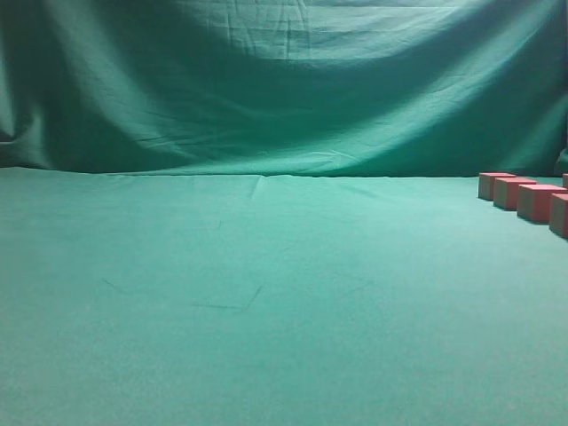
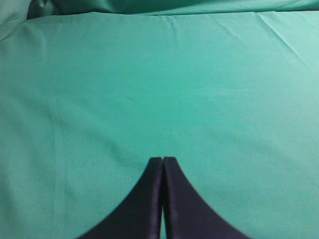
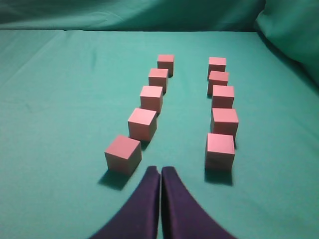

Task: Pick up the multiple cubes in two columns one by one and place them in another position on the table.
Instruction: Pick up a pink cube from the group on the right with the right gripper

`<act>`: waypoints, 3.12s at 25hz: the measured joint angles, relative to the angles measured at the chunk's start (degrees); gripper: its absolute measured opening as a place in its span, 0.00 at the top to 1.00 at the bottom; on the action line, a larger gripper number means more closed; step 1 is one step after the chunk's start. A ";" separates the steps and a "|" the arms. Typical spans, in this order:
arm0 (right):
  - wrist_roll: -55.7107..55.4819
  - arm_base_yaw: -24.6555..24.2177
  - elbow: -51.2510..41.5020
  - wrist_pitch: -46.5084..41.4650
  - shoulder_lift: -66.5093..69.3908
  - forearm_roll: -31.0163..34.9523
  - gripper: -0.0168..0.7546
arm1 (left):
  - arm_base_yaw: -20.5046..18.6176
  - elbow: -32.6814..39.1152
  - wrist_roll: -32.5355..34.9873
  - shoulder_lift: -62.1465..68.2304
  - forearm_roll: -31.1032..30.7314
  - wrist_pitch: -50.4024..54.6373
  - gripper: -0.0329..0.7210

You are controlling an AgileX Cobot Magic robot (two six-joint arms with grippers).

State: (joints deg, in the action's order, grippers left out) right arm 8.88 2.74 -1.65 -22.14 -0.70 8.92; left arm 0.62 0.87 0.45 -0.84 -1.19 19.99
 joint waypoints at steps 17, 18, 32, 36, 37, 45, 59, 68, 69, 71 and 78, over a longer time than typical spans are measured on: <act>2.14 0.00 0.00 20.59 0.00 28.14 0.98 | 0.00 0.00 0.00 0.00 0.00 0.00 0.96; 2.48 0.00 0.00 22.36 0.00 30.96 0.98 | 0.00 0.00 0.00 0.00 0.00 0.00 0.96; 13.43 0.00 12.67 19.74 10.65 36.51 0.98 | 0.00 0.00 0.00 0.00 0.00 0.00 0.96; 14.09 0.00 15.74 19.48 18.74 36.40 0.98 | 0.00 0.00 0.00 0.00 0.00 0.00 0.96; 14.09 0.00 15.88 20.56 19.88 36.61 0.98 | 0.00 0.00 0.00 0.00 0.00 0.00 0.96; 26.49 0.00 25.58 2.40 30.82 32.22 0.98 | 0.00 0.00 0.00 0.00 0.00 0.00 0.96; -0.51 6.42 48.22 -29.24 63.76 2.80 0.98 | 0.00 0.00 0.00 0.00 0.00 0.00 0.96; -27.97 22.14 51.79 -31.03 78.29 -20.07 0.98 | 0.00 0.00 0.00 0.00 0.00 0.00 0.96; -29.07 22.26 51.92 -31.11 79.76 -20.50 0.93 | 0.00 0.00 0.00 0.00 0.00 0.00 0.96; -31.45 22.26 52.36 -31.16 82.78 -21.81 0.83 | 0.00 0.00 0.00 0.00 0.00 0.00 0.96; -39.59 22.26 52.81 -30.28 86.83 -25.51 0.35 | 0.00 0.00 0.00 0.00 0.00 0.00 0.96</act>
State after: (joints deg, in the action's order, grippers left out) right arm -30.71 25.00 51.16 -52.41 86.13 -16.59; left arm 0.62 0.87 0.45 -0.84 -1.19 19.99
